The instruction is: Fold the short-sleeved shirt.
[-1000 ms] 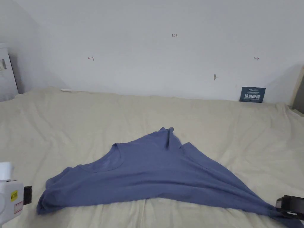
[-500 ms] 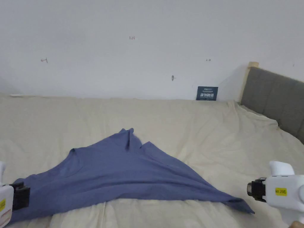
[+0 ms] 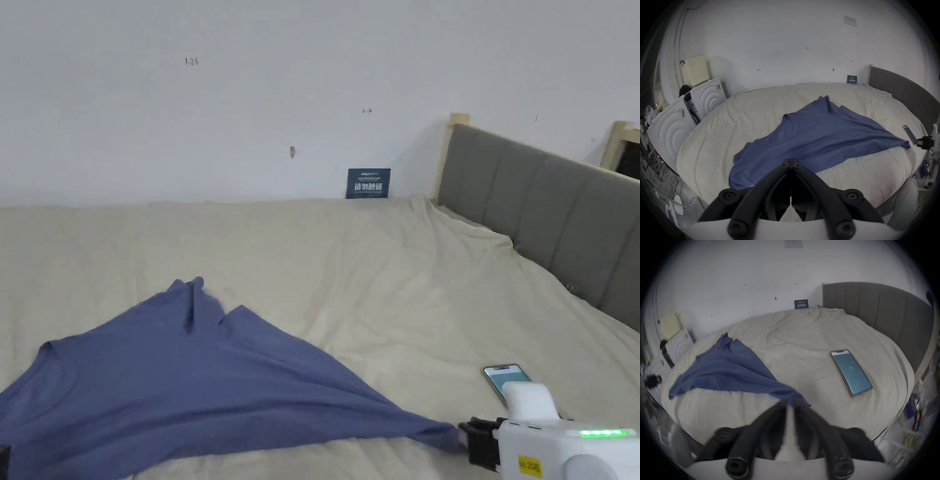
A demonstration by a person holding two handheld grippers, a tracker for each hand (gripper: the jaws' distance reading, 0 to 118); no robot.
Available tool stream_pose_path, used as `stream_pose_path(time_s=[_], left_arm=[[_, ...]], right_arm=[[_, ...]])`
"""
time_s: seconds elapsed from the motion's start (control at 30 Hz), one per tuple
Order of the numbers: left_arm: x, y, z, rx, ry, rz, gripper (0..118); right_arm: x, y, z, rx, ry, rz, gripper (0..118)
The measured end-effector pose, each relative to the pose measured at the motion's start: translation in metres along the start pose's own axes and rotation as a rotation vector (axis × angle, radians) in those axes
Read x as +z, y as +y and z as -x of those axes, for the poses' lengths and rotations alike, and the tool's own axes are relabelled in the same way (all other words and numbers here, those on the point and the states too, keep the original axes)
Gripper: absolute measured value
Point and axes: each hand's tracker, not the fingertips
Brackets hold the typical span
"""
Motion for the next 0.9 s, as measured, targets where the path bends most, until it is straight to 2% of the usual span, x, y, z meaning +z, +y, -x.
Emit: stream_pose_path(time_s=[0.07, 0.1, 0.23, 0.3, 0.4, 0.43, 0.47, 0.5, 0.53, 0.57, 0.6, 0.63, 0.7, 0.87, 0.9], left_arm=[[-0.007, 0.008, -0.007, 0.013, -0.027, 0.005, 0], [-0.011, 0.011, -0.010, 0.014, -0.037, 0.008, 0], [-0.027, 0.021, -0.024, -0.008, -0.059, 0.025, 0], [-0.035, 0.026, -0.031, -0.020, -0.063, 0.031, 0], [-0.047, 0.032, -0.040, -0.028, -0.077, 0.045, 0], [-0.050, 0.034, -0.043, -0.027, -0.082, 0.046, 0], [-0.053, 0.035, -0.046, -0.029, -0.087, 0.048, 0], [-0.056, 0.036, -0.048, -0.031, -0.088, 0.050, 0], [-0.060, 0.037, -0.049, -0.032, -0.088, 0.051, 0], [-0.064, 0.038, -0.050, -0.035, -0.089, 0.058, 0], [-0.066, 0.038, -0.050, -0.033, -0.086, 0.064, 0], [-0.069, 0.038, -0.049, -0.029, -0.085, 0.071, 0], [-0.074, 0.040, -0.046, -0.022, -0.086, 0.082, 0], [-0.094, 0.052, -0.027, -0.021, -0.064, 0.087, 0], [-0.102, 0.057, -0.022, -0.019, -0.052, 0.098, 6]], right_arm=[[-0.019, 0.000, -0.002, 0.017, 0.025, 0.085, 88], [-0.025, -0.002, -0.004, 0.037, 0.038, 0.097, 106], [-0.043, -0.004, -0.014, 0.111, -0.035, 0.128, 106], [-0.049, -0.002, -0.022, 0.087, -0.036, 0.156, 106], [-0.059, 0.001, -0.029, 0.038, 0.014, 0.172, 106], [-0.061, 0.002, -0.028, 0.043, 0.022, 0.180, 105], [-0.065, 0.003, -0.025, 0.066, 0.015, 0.186, 97], [-0.066, 0.003, -0.022, 0.098, 0.007, 0.184, 58], [-0.067, 0.004, -0.018, 0.149, -0.018, 0.166, 28], [-0.063, 0.003, -0.012, 0.141, 0.032, 0.135, 11], [-0.063, 0.004, -0.009, 0.145, 0.068, 0.155, 5], [-0.064, 0.004, -0.004, 0.188, 0.006, 0.158, 4], [-0.061, 0.003, 0.003, 0.248, -0.011, 0.142, 3], [-0.049, 0.013, 0.007, 0.234, -0.005, 0.126, 3], [-0.047, 0.016, 0.008, 0.229, -0.014, 0.110, 3]])
